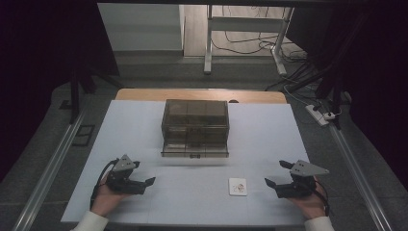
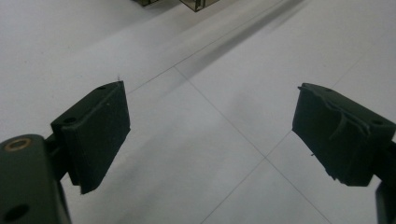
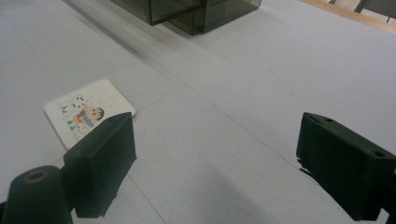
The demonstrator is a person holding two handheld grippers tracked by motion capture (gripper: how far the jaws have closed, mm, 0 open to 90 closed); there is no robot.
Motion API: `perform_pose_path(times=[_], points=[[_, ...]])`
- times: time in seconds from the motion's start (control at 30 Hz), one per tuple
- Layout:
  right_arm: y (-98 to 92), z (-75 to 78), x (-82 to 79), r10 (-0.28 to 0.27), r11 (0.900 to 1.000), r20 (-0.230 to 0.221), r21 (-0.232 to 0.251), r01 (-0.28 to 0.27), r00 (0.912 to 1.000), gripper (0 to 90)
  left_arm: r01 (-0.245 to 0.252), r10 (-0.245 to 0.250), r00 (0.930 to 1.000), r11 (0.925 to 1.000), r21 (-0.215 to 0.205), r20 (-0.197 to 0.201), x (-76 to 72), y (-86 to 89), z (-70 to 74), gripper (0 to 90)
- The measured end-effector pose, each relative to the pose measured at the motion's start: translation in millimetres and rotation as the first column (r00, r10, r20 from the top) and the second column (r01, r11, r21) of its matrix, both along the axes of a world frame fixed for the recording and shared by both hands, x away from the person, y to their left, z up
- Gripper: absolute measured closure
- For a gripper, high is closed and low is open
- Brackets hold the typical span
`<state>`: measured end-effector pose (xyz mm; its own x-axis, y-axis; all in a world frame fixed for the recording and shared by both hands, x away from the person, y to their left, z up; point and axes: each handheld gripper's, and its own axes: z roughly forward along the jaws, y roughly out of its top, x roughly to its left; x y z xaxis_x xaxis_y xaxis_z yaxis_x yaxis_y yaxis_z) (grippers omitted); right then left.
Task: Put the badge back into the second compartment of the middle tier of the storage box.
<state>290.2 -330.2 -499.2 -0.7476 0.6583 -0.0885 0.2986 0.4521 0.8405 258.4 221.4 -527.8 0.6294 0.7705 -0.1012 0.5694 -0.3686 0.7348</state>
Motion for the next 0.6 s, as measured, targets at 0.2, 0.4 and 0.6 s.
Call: perform_pose_path(times=[0.2, 0.4, 0.6], points=[[0.4, -0.6, 0.4, -0.006, 1.0, -0.001, -0.003, 0.006, 1.0, 11.9, 0.002, -0.002, 1.0, 1.0, 0.0, 0.0, 0.2, -0.1, -0.2, 11.4], [2.6, -1.5, 0.9, 0.0, 1.0, -0.008, -0.019, -0.001, 1.0, 13.0, 0.002, -0.002, 1.0, 1.0, 0.0, -0.001, 0.1, 0.4, -0.2, 11.4], [4.2, -0.9, 1.1, 0.007, 1.0, -0.003, -0.011, -0.007, 1.0, 13.2, 0.004, -0.004, 1.0, 1.0, 0.0, -0.003, 0.3, 0.4, -0.3, 11.4]])
